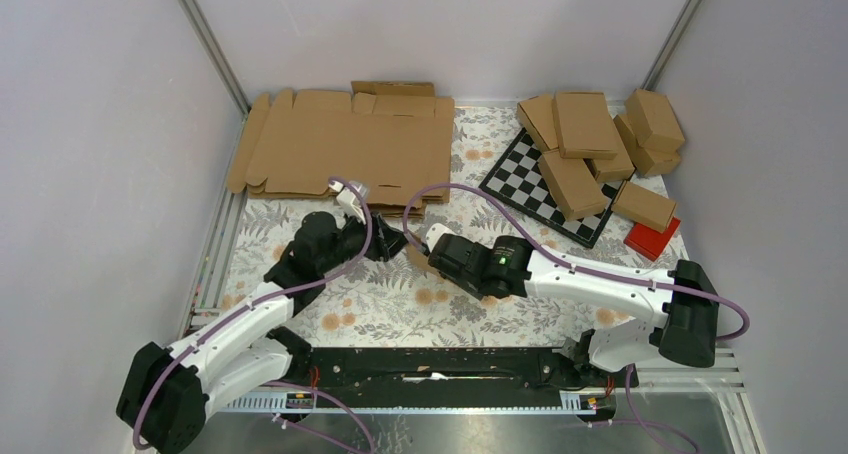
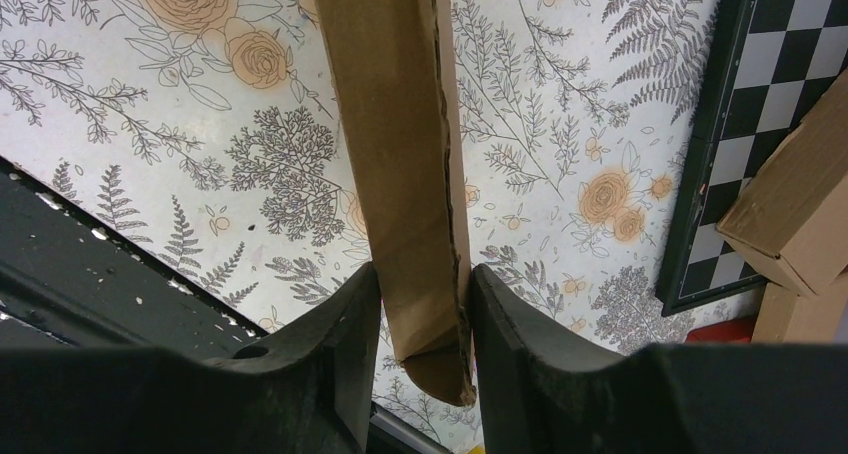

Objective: Fold the paper box

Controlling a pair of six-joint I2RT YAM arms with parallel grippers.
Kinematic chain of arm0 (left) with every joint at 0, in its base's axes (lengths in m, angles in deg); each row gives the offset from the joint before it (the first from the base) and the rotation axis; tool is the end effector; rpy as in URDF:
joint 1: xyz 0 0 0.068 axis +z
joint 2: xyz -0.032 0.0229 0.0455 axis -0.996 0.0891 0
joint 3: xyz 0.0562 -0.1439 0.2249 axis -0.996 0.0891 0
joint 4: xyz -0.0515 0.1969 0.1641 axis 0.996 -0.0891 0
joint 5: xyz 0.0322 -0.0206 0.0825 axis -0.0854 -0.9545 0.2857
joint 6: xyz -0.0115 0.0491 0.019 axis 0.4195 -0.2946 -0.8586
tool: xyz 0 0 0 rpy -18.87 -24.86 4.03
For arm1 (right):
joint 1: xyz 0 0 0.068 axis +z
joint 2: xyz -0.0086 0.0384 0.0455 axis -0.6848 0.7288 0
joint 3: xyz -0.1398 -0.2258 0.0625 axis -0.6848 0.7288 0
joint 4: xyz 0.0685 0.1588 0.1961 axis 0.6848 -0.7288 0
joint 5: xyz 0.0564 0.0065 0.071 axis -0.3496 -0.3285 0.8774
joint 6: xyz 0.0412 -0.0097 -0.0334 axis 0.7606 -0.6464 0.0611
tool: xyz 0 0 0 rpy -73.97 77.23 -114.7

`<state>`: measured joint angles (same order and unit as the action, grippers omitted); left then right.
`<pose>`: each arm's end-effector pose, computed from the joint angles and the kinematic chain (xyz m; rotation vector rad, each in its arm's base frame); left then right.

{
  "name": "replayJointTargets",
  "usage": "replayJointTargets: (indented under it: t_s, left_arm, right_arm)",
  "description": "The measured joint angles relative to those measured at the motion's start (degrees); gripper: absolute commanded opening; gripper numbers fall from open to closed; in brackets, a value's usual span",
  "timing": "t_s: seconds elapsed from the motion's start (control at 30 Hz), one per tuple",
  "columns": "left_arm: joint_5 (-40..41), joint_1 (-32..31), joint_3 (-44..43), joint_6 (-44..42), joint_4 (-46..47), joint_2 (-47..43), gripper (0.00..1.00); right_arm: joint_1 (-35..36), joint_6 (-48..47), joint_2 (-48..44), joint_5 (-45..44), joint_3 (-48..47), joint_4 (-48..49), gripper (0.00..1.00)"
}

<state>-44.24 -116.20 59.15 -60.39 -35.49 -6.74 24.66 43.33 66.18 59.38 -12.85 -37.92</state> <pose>0.1717 -0.1171 0.2420 0.2795 1.9142 -1.0038 0.1165 0.2492 0.2685 -1.2541 2.1921 -0.0699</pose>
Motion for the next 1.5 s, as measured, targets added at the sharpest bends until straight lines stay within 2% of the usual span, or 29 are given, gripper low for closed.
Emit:
replayJointTargets:
  t_s: [0.33, 0.53, 0.67, 0.7, 0.83, 1.0, 1.2, 1.5]
  left_arm:
    - [-2.47, -0.11, 2.84, -1.6, 8.83, 1.27, 0.45]
    - [-1.09, -0.2, 3.34, -1.88, 8.17, 1.22, 0.53]
    - [0.7, -0.2, 3.87, -1.86, 8.28, 0.79, 0.53]
    - [0.85, -0.2, 3.96, -1.88, 8.33, 0.9, 0.52]
    - [0.79, -0.2, 4.04, -2.19, 8.48, 2.36, 0.33]
    - [0.07, -0.2, 4.04, -2.84, 8.5, 4.15, 0.25]
    - [-0.37, -0.22, 3.91, -3.34, 8.33, 4.7, 0.0]
    - [1.7, -2.12, 3.15, -5.25, 7.39, 4.7, 0.0]
  right_arm:
    - [-0.96, -0.7, -0.02, 1.11, -0.02, 0.07, 0.39]
    - [-1.27, -1.03, -0.02, 1.66, -0.09, 0.07, 0.39]
    - [-1.42, -1.16, -0.02, 1.88, -0.09, 0.07, 0.39]
    - [-1.49, -1.18, -0.02, 1.92, -0.09, 0.07, 0.39]
    - [-1.57, -1.2, -0.02, 2.01, -0.11, 0.09, 0.39]
    - [-1.68, -1.22, -0.02, 2.1, -0.13, 0.09, 0.39]
    - [-1.95, -1.25, 0.0, 2.58, -0.26, 0.02, 0.39]
    - [-3.06, -1.29, 0.0, 3.8, -0.52, -0.02, 0.4]
